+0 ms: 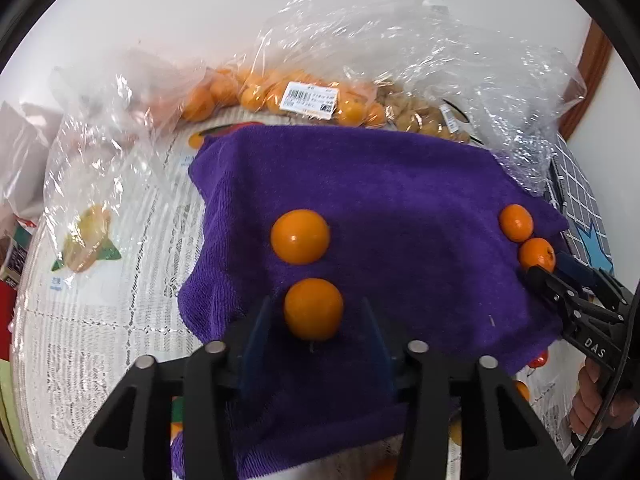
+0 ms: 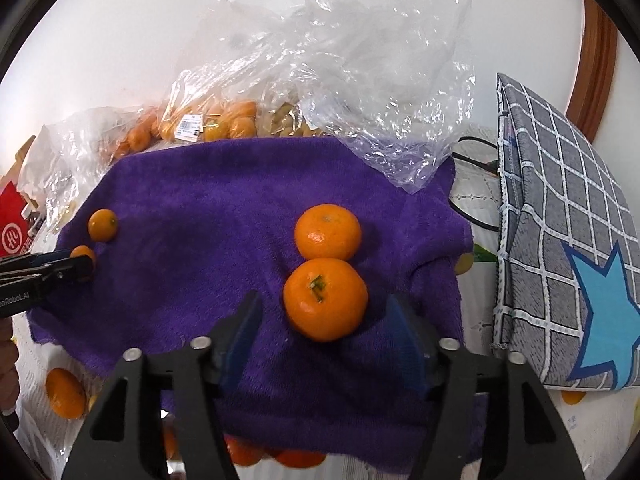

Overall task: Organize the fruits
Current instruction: 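Place the kumquat beside the other on the towel while the right places its orange, then open both grippers and withdraw from the towel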

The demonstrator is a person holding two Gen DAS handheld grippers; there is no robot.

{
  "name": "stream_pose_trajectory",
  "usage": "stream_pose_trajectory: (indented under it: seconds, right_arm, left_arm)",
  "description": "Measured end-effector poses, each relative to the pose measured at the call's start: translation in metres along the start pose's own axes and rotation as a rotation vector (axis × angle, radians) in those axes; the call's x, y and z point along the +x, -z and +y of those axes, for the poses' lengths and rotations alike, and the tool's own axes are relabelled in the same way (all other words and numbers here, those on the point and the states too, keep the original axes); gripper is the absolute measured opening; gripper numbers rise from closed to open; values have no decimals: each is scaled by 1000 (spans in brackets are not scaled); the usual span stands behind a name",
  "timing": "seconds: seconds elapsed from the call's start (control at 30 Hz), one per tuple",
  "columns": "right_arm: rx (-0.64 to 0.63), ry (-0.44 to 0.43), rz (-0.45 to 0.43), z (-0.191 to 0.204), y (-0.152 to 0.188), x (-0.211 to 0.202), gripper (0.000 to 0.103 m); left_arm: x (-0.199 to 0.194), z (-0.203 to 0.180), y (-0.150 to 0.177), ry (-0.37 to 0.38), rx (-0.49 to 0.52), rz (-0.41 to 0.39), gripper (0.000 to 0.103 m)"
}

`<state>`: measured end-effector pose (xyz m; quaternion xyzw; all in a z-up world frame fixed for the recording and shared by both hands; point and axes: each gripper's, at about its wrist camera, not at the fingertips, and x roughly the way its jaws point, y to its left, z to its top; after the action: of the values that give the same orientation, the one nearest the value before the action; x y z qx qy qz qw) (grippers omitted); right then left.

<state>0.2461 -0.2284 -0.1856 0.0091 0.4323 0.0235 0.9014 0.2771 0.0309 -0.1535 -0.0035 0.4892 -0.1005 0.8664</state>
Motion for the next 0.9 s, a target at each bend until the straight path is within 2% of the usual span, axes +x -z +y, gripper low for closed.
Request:
stream_pose_trajectory:
  seconds: [0.07,0.37,0.53,0.73,0.9]
  right_arm:
    - [-18,16,-15,4,1,-10,70]
    - [-22,29,-86,16,10,-60,70]
    - [-7,88,-142,21,20,-83,70]
    - [13,48,-91,26,36,-88,70]
    - [3,13,-57,33,49,-90,69]
  left_arm:
    - [-9,-2,1,-6,1,-29,57]
    - [-51,10,16,-7,-52,-96,57]
    - [-69,15,30,-9,-63,-109,57]
    - [-78,25,49,33,-109,-93,57]
    - [-82,26,62,35,-112,-86,57]
